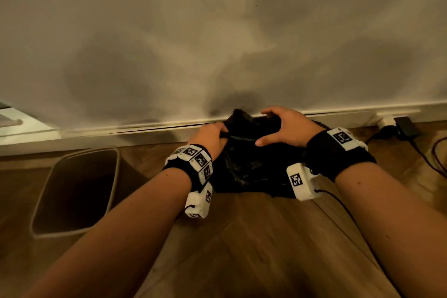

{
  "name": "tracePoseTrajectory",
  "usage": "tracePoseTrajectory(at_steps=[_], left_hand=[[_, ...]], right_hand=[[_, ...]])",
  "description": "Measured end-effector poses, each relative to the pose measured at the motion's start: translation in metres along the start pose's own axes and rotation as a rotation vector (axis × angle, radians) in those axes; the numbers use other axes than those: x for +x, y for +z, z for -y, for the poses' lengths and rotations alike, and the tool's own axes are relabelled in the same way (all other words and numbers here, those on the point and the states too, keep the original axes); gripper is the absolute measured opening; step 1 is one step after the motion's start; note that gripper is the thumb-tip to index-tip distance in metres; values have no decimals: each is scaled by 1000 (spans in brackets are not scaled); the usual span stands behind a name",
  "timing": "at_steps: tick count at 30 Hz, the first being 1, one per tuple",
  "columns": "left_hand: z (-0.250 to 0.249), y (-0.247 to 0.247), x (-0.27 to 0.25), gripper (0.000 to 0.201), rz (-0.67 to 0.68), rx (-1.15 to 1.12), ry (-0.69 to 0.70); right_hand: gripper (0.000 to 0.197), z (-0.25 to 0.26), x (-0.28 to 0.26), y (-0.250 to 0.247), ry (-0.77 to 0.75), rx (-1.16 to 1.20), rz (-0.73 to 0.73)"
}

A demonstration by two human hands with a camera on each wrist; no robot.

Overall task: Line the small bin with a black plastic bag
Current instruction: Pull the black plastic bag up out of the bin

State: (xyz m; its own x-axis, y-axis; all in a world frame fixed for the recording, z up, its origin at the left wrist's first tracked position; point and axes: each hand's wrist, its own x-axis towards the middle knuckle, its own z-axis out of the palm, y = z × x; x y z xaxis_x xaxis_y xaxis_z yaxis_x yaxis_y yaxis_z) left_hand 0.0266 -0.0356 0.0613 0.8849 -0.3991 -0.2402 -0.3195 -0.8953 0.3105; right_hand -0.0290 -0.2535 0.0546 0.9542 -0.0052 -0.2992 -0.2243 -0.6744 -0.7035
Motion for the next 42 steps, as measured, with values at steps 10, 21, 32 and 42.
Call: tracePoseTrajectory(at_steps=[10, 21, 32, 42], left_hand=[[-1, -77, -54, 17, -152, -3, 99], [72, -113, -105, 87, -313, -48, 140], [76, -112, -73, 5, -217, -303, 267], [103, -133, -92, 107, -50, -775, 282]], right_hand=[[67, 55, 2, 3, -199, -203, -64], [11, 139, -30, 2, -323, -240, 27], [27, 147, -55, 10, -222, -278, -30], [11, 146, -68, -11, -210, 52, -158]])
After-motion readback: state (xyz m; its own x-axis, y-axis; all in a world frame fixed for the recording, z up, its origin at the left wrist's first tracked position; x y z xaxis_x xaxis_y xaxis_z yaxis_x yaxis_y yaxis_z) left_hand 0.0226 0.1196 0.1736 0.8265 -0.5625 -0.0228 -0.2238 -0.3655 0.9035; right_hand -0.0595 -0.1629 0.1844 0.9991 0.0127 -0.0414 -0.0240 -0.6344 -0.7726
